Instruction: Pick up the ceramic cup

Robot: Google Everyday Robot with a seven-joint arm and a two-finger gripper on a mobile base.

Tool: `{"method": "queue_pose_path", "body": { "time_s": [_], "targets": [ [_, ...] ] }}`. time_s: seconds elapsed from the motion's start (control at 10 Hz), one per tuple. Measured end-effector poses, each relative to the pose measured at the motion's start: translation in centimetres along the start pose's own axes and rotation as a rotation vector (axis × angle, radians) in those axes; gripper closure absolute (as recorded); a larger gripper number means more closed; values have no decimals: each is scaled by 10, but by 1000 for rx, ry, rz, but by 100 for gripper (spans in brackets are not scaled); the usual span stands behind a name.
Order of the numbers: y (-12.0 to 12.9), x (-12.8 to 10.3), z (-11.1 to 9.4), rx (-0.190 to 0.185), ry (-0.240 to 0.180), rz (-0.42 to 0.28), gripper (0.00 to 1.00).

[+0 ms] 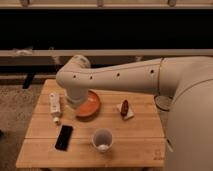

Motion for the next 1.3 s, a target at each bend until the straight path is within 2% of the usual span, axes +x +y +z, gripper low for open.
{"method": "queue_pose_path", "body": {
  "time_s": [1.3],
  "targets": [
    [-3, 4, -1, 3, 1, 12, 29]
  ]
}}
